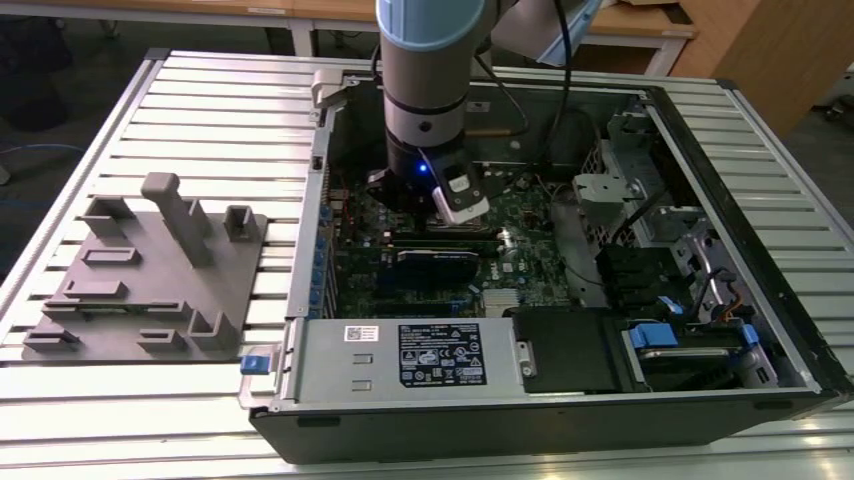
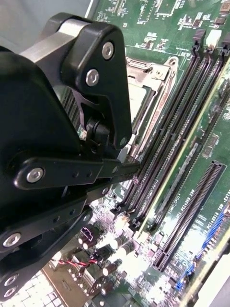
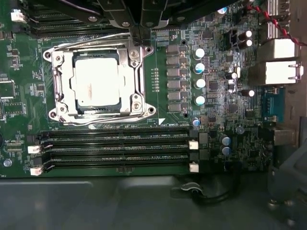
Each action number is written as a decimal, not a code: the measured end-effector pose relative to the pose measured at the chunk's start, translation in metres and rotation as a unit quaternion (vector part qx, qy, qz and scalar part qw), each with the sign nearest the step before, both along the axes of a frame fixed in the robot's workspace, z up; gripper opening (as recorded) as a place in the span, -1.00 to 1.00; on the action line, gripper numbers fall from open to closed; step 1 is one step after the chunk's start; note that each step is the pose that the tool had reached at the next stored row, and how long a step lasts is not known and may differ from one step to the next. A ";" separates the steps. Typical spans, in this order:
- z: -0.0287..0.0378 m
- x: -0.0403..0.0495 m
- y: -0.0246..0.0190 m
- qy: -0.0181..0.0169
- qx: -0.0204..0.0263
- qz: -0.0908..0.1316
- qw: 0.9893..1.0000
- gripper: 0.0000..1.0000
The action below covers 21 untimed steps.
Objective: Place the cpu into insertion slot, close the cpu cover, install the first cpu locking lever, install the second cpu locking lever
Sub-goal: 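Install the second cpu locking lever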
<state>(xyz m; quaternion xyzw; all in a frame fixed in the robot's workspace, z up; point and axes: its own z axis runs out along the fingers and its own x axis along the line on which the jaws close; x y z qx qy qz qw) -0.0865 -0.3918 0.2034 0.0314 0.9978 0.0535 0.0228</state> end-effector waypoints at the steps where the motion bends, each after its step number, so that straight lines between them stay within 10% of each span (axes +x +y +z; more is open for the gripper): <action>1: -0.0003 0.0000 0.0000 0.000 0.001 0.000 1.000 -0.80; 14: -0.0038 -0.0001 0.0000 -0.001 0.019 0.000 1.000 -0.80; 21: 0.0015 0.0000 -0.0001 0.000 0.020 0.000 1.000 -0.80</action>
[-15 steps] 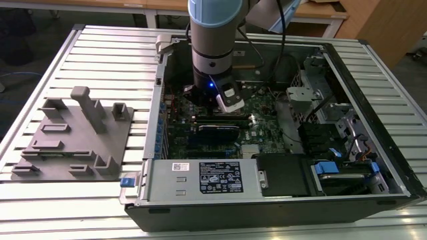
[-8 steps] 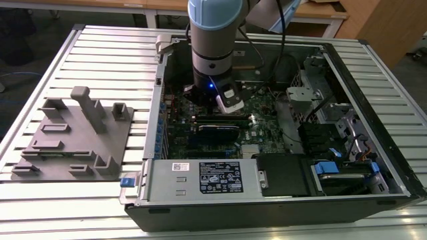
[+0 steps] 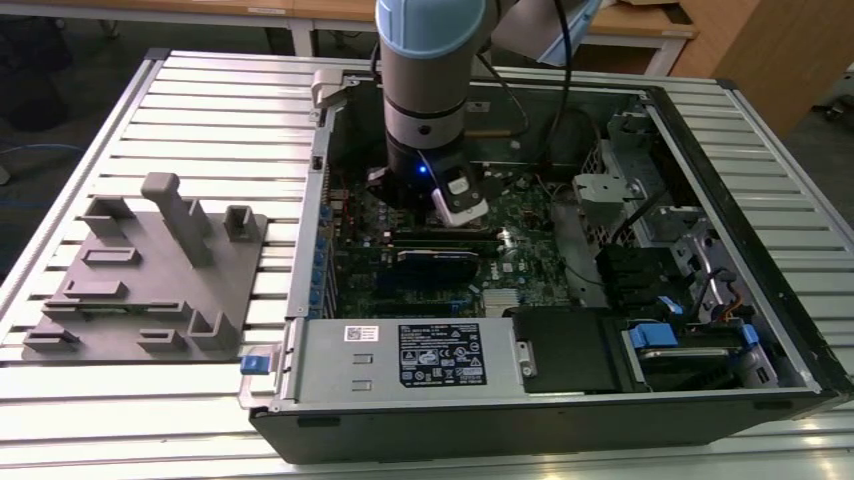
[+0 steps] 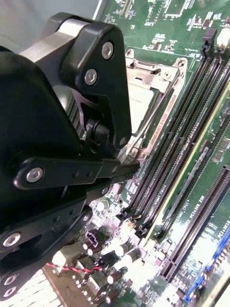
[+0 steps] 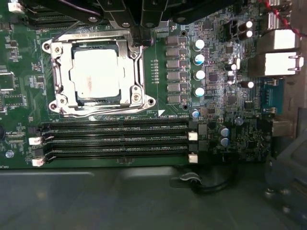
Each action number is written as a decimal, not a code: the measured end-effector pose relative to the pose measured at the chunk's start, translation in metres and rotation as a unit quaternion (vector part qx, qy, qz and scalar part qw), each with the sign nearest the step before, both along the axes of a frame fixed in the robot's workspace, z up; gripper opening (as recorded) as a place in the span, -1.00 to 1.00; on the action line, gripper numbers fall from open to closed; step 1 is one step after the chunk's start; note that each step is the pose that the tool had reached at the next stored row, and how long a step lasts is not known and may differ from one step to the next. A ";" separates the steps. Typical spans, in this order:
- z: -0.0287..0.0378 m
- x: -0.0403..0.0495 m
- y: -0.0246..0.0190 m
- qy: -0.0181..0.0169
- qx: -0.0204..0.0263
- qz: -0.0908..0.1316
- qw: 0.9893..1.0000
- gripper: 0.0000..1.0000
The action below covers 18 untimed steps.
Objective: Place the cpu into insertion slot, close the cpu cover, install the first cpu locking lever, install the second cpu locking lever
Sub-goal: 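Install the second cpu locking lever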
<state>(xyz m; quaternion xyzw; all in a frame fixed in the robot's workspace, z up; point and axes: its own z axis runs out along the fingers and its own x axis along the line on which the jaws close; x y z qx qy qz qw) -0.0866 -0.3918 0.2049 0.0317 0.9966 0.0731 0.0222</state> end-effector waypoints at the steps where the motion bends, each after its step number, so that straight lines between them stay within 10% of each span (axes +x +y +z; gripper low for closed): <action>1: 0.0030 0.0000 0.0000 0.000 0.000 0.000 1.000 -0.80; 11: 0.0418 0.0005 0.0000 0.001 0.000 0.000 1.000 -0.80; 18: 0.0426 0.0093 0.0000 0.002 -0.001 -0.001 1.000 -0.80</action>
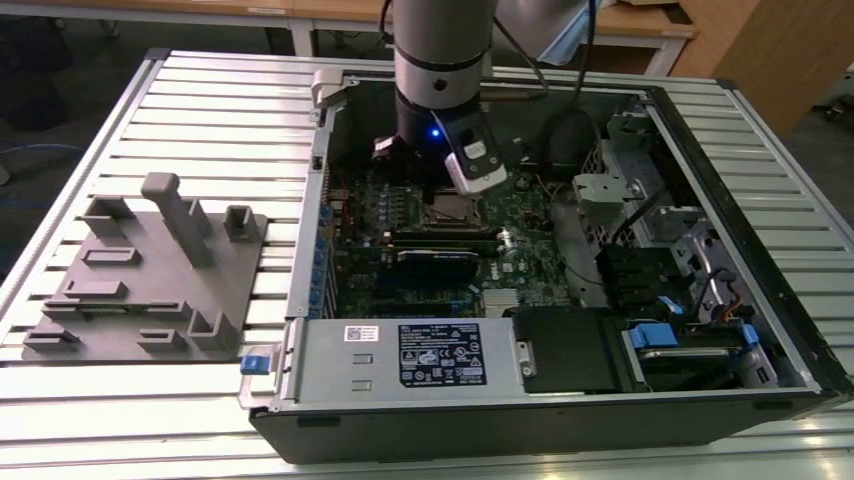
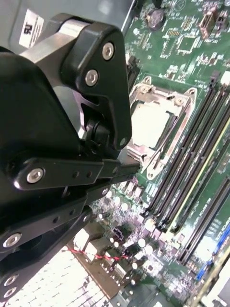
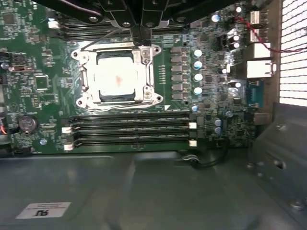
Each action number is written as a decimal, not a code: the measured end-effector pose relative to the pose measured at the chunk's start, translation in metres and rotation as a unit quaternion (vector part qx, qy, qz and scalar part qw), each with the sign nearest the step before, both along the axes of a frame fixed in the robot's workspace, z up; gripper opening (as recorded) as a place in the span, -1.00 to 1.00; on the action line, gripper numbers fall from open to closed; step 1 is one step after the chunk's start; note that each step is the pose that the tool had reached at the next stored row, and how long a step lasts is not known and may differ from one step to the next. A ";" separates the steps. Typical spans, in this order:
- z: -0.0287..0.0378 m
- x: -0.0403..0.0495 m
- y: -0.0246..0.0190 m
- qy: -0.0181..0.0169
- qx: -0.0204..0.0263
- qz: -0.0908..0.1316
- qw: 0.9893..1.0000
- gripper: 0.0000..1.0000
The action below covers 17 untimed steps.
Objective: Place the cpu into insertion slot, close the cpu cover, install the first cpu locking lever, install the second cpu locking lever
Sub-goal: 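Install the second cpu locking lever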
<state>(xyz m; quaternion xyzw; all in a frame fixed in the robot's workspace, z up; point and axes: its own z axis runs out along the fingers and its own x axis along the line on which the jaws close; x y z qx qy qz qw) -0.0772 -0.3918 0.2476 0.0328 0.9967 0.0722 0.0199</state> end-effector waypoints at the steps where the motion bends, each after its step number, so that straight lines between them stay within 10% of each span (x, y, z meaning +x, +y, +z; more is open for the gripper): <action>1: 0.0000 0.0017 0.0000 0.000 0.000 0.000 1.000 -0.80; 17: -0.0018 0.0072 -0.0010 0.002 -0.001 -0.004 1.000 -0.80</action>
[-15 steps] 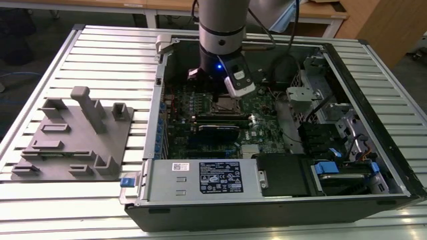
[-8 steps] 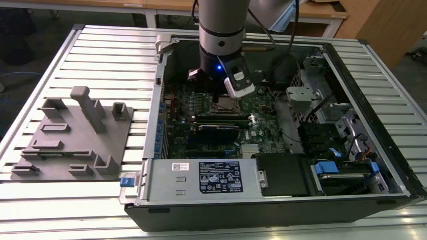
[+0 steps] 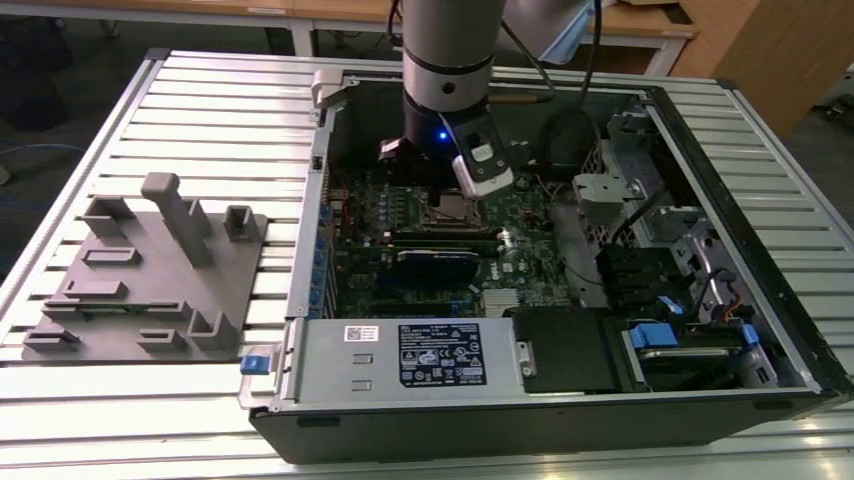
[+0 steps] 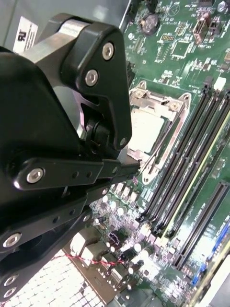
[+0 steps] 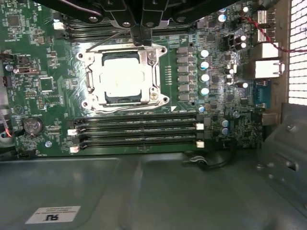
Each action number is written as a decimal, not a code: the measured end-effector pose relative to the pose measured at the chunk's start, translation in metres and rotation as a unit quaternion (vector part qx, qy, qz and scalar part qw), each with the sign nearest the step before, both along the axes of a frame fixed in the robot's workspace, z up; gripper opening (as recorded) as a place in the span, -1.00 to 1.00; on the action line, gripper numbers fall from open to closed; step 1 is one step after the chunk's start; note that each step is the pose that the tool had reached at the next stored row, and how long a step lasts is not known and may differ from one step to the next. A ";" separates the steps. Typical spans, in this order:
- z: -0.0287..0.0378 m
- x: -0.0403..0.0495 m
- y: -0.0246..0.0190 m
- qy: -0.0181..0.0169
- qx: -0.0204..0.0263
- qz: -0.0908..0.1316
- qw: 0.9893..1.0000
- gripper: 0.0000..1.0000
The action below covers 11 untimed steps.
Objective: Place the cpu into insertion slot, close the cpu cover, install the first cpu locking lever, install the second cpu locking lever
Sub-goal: 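Install the second cpu locking lever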
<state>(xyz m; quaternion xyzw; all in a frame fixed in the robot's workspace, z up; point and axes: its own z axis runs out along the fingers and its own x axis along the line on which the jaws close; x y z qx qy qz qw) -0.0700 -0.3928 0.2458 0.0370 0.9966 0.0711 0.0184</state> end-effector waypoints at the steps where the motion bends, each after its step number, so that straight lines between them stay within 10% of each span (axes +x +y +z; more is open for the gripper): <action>1: 0.0000 0.0021 0.0000 0.001 0.000 0.000 1.000 -0.80; 6: -0.0001 0.0044 -0.0013 0.003 0.000 0.000 1.000 -0.80; 11: -0.0016 0.0044 -0.0013 0.003 -0.022 -0.002 1.000 -0.80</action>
